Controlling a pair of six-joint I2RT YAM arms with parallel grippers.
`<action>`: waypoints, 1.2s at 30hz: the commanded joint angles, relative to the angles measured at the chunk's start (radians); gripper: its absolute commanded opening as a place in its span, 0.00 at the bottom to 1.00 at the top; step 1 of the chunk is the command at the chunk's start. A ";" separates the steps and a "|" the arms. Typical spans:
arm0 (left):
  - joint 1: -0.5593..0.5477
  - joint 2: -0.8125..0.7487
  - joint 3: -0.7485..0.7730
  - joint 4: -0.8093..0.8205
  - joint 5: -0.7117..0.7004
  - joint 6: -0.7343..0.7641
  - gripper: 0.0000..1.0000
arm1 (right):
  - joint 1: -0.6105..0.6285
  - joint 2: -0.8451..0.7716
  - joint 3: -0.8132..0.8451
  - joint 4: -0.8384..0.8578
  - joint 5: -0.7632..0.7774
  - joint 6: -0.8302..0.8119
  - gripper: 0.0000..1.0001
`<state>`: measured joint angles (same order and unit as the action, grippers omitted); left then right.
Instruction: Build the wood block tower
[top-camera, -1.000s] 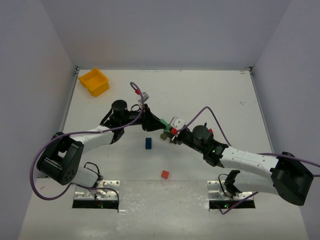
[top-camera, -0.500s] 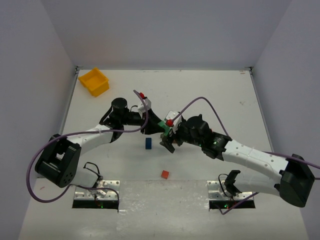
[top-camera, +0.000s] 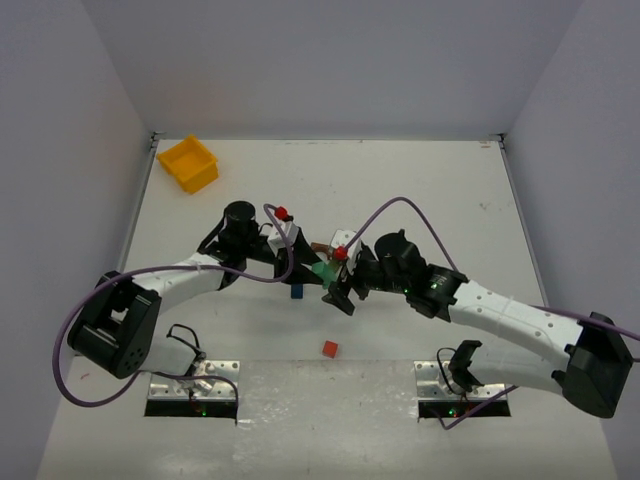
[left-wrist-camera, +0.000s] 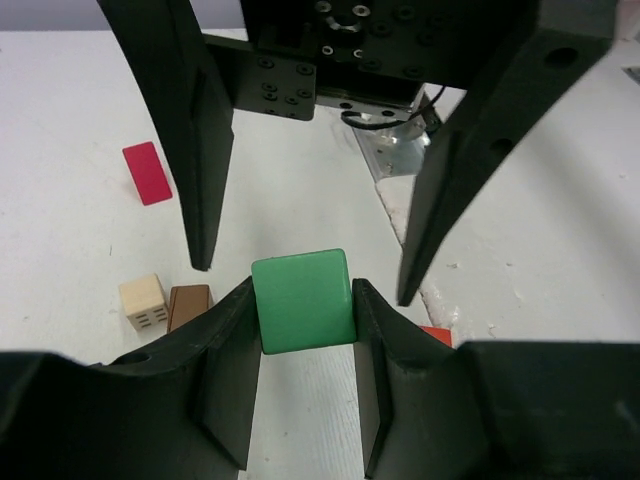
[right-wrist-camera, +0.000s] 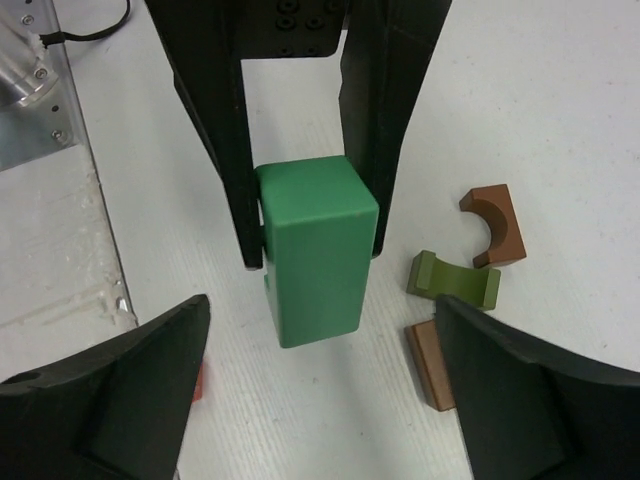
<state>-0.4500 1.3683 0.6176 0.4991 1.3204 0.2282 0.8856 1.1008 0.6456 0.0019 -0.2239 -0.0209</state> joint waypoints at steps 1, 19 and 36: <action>-0.008 -0.034 0.040 -0.030 0.081 0.116 0.00 | -0.004 0.045 0.064 0.098 -0.026 -0.017 0.70; 0.005 -0.018 0.170 -0.064 -0.634 -0.321 1.00 | -0.202 0.102 0.122 -0.011 0.240 0.193 0.09; 0.037 0.080 0.252 -0.144 -1.411 -0.558 1.00 | -0.671 0.702 0.650 -0.510 0.525 0.370 0.09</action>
<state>-0.4231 1.4273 0.8380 0.3584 0.0531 -0.3030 0.2513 1.7047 1.1842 -0.3490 0.2073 0.3089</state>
